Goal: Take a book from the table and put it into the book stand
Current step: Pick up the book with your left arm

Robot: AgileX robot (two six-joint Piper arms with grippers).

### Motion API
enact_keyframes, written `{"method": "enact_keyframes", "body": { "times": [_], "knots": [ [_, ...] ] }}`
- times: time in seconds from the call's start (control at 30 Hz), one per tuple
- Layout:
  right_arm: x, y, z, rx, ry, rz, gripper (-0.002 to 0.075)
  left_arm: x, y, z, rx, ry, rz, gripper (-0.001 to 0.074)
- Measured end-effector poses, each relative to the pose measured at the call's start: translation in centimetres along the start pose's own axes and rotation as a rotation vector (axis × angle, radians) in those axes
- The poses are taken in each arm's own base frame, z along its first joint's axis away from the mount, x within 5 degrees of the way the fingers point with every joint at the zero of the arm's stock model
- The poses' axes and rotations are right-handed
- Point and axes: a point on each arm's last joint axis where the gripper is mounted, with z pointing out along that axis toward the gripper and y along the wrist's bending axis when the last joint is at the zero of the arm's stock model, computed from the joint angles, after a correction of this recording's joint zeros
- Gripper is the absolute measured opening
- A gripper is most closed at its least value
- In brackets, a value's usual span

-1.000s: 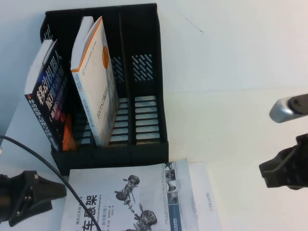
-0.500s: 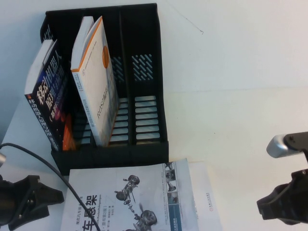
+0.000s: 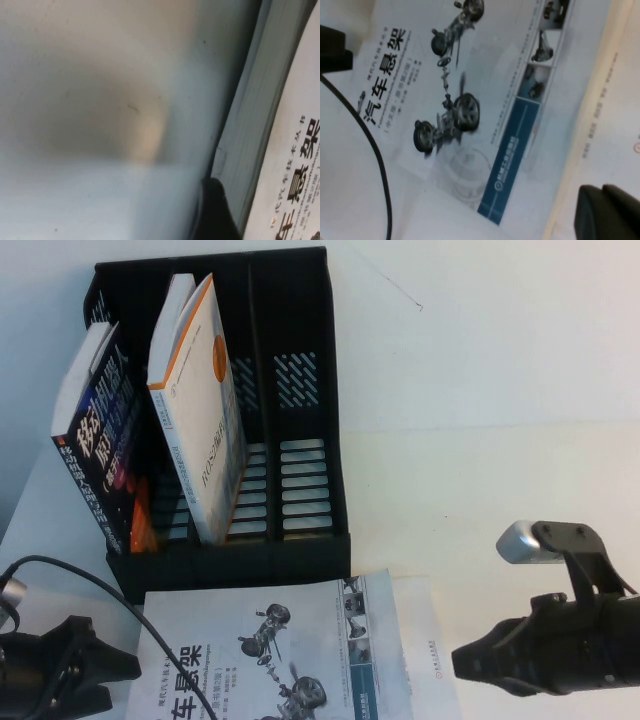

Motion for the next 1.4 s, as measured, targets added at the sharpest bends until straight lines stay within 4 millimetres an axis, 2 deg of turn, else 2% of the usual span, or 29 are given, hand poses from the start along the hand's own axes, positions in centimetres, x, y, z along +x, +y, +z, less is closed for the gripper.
{"method": "enact_keyframes", "body": {
  "times": [0.3,0.53,0.73,1.03,1.4],
  "knots": [
    [-0.9,-2.4,5.4,-0.031,0.020,0.057,-0.0001,0.0,-0.2,0.0,0.022,0.007,0.017,0.0410],
    [-0.2,-3.9,8.1,-0.017,0.096,0.112,0.0000,0.2,-0.3,0.0,0.036,0.019,0.022,0.0410],
    [-0.3,-4.0,8.5,-0.039,0.103,0.116,0.0000,0.1,-0.1,0.2,0.032,0.026,0.017,0.0410],
    [-0.3,-4.0,8.5,-0.047,0.104,0.117,0.0000,-0.7,1.0,2.2,0.111,0.135,-0.031,0.0410],
    [-0.3,-3.9,8.8,-0.063,0.094,0.107,0.0000,-1.0,1.9,3.3,0.146,0.161,-0.067,0.0411]
  ]
}}
